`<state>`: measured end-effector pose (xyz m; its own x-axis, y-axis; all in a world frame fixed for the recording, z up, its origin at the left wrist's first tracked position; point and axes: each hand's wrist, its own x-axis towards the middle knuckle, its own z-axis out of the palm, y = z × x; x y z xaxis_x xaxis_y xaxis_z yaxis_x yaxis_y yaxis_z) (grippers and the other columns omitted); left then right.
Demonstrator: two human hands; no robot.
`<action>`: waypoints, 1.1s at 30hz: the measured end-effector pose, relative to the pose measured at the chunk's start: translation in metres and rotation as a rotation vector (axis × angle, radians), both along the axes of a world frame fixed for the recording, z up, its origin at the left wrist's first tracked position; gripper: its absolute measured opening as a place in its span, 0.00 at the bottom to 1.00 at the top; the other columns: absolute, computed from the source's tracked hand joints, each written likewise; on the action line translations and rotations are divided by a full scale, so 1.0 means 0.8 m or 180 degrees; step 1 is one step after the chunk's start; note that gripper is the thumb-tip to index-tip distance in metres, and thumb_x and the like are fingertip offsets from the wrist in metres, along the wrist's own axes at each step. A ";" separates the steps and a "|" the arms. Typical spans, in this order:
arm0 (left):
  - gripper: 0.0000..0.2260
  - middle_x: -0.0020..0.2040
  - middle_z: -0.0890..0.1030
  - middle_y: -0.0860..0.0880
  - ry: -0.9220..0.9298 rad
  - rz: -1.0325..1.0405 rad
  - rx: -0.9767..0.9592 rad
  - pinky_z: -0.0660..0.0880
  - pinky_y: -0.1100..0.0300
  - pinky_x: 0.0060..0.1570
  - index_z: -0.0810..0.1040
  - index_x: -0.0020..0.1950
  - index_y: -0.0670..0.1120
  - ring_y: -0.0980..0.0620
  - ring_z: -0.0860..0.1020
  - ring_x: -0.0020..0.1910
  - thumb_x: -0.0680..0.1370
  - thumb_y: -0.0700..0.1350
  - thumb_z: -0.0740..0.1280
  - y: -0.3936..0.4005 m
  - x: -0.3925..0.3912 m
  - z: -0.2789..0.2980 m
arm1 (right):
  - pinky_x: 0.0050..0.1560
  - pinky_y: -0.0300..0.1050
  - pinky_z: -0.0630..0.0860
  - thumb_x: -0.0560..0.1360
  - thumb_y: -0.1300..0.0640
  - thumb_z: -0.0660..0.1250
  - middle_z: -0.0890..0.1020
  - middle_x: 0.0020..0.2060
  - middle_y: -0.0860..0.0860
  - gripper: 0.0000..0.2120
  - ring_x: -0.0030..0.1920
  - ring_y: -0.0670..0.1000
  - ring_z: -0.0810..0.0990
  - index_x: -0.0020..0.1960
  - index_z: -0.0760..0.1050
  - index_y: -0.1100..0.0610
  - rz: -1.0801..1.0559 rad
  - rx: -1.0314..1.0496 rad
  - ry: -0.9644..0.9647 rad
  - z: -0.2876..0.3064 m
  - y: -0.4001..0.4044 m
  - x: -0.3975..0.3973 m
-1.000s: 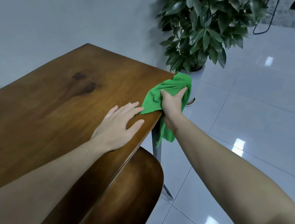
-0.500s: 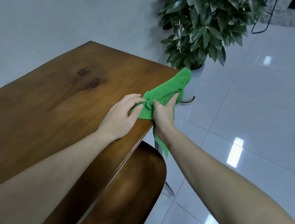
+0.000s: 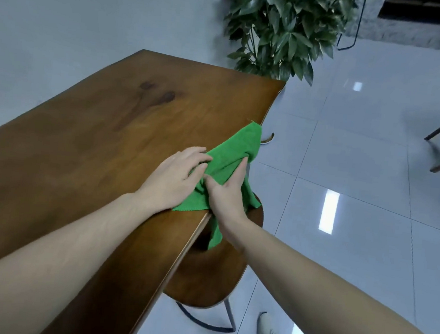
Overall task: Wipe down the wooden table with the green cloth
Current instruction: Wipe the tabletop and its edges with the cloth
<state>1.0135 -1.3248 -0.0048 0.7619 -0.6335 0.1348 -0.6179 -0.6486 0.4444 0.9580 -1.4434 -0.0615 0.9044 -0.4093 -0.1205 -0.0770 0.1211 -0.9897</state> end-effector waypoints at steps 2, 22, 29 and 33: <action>0.18 0.77 0.65 0.54 -0.0046 -0.0035 0.0278 0.56 0.50 0.76 0.70 0.73 0.54 0.56 0.61 0.76 0.84 0.53 0.54 0.024 -0.014 0.001 | 0.77 0.56 0.63 0.64 0.42 0.72 0.55 0.80 0.45 0.55 0.78 0.49 0.60 0.80 0.40 0.40 -0.0017 0.0037 0.0039 -0.002 0.006 -0.004; 0.24 0.78 0.60 0.60 -0.0236 0.0370 0.0872 0.47 0.55 0.76 0.63 0.77 0.61 0.61 0.54 0.77 0.81 0.63 0.49 0.061 -0.043 -0.007 | 0.72 0.57 0.70 0.64 0.55 0.77 0.53 0.81 0.44 0.61 0.75 0.53 0.66 0.81 0.37 0.43 -0.0124 0.0269 0.0222 0.027 -0.112 0.119; 0.22 0.78 0.61 0.59 -0.0295 0.0353 0.0859 0.49 0.53 0.77 0.63 0.77 0.61 0.60 0.55 0.77 0.83 0.61 0.51 0.060 -0.047 -0.007 | 0.76 0.53 0.65 0.73 0.61 0.72 0.55 0.81 0.46 0.54 0.75 0.51 0.66 0.81 0.33 0.44 -0.0156 0.0601 0.0084 0.021 -0.059 0.065; 0.20 0.76 0.66 0.57 -0.0395 0.0439 0.0659 0.55 0.53 0.76 0.69 0.74 0.57 0.59 0.60 0.76 0.83 0.56 0.54 0.061 -0.051 -0.008 | 0.77 0.55 0.63 0.72 0.55 0.71 0.56 0.81 0.45 0.53 0.76 0.50 0.64 0.81 0.35 0.42 -0.0107 0.0596 0.0024 0.009 -0.014 0.016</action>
<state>0.9729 -1.2763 -0.0109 0.8286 -0.5488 0.1108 -0.5589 -0.7995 0.2200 0.9707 -1.4548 -0.0540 0.8894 -0.4090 -0.2040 -0.0772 0.3057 -0.9490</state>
